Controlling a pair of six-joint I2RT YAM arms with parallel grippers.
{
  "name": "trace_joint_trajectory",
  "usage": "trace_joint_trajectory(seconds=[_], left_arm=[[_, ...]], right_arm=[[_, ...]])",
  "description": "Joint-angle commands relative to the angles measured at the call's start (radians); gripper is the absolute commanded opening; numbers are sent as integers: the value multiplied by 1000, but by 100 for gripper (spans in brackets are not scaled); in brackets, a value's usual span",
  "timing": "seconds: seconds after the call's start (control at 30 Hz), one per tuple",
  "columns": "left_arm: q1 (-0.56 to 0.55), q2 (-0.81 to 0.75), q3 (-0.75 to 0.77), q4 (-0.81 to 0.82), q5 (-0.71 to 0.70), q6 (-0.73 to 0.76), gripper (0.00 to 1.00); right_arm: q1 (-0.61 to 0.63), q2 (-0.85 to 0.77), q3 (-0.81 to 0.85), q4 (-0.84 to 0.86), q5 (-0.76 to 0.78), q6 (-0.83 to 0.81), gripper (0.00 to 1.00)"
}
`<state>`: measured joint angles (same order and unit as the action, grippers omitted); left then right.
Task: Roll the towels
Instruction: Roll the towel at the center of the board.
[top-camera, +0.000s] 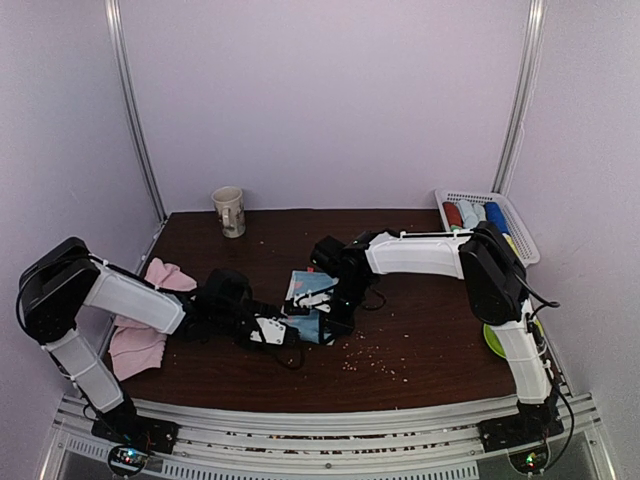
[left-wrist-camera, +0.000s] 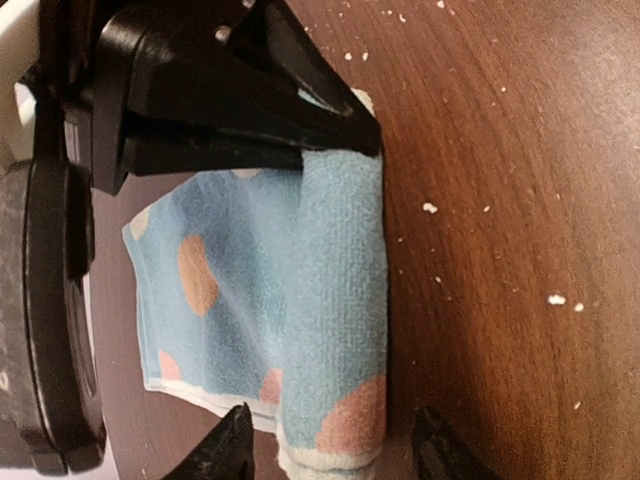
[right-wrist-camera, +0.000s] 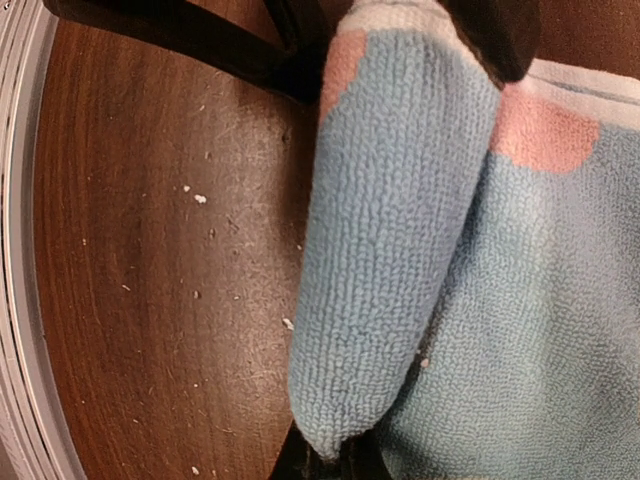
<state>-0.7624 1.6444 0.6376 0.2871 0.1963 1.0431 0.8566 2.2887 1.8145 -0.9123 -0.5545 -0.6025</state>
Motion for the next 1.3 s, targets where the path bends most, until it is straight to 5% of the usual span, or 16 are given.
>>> trace_joint_trajectory(seconds=[0.0, 0.17, 0.37, 0.67, 0.93, 1.27], left_arm=[[-11, 38, 45, -3, 16, -26, 51], [-12, 74, 78, -36, -15, -35, 38], [-12, 78, 113, -138, -20, -54, 0], [-10, 137, 240, -458, 66, -154, 0], [47, 236, 394, -710, 253, -228, 0], [183, 434, 617, -971, 535, -286, 0]], right_arm=[[1, 46, -14, -52, 5, 2, 0], [0, 43, -14, -49, 7, 0, 0], [-6, 14, -31, -28, 32, 6, 9], [-23, -203, -175, 105, 170, 77, 55], [-13, -508, -517, 433, 325, 126, 63], [163, -715, -940, 909, 672, -55, 67]])
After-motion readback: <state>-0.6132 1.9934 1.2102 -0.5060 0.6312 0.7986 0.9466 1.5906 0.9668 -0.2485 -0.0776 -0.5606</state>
